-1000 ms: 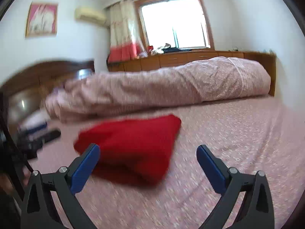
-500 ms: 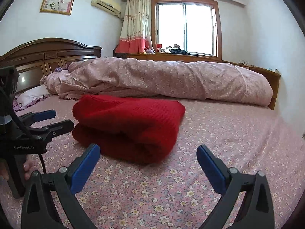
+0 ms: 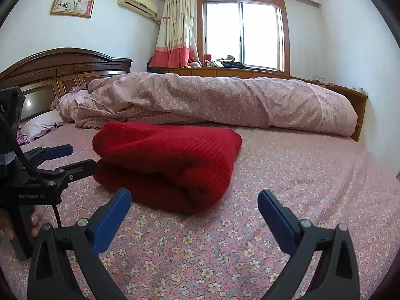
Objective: Fold small clothes
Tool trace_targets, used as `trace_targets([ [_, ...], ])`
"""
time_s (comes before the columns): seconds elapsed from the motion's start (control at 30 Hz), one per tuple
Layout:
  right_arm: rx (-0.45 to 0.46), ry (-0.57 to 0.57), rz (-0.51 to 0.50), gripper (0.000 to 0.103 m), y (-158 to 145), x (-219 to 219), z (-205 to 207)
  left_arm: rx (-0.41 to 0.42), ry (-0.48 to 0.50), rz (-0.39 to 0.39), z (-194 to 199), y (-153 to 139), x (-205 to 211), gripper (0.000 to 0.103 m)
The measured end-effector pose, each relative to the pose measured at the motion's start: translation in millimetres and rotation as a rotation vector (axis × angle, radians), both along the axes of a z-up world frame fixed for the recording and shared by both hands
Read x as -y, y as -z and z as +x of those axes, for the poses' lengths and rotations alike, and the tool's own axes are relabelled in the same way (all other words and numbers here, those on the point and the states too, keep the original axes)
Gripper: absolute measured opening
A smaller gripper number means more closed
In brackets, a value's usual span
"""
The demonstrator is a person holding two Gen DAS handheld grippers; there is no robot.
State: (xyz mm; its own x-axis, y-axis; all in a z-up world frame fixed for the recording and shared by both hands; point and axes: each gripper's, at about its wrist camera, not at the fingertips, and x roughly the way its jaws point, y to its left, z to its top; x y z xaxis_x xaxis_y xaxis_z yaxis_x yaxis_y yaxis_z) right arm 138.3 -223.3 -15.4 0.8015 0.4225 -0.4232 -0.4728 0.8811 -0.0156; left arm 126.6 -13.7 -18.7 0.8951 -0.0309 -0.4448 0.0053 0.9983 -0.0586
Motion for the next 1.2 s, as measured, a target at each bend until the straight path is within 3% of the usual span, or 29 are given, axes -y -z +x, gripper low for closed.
trace_targets([
  [1.2, -0.003, 0.000, -0.004, 0.103, -1.1, 0.6, -1.5, -0.005, 0.003, 0.008, -2.2, 1.8, -1.0, 0.099],
])
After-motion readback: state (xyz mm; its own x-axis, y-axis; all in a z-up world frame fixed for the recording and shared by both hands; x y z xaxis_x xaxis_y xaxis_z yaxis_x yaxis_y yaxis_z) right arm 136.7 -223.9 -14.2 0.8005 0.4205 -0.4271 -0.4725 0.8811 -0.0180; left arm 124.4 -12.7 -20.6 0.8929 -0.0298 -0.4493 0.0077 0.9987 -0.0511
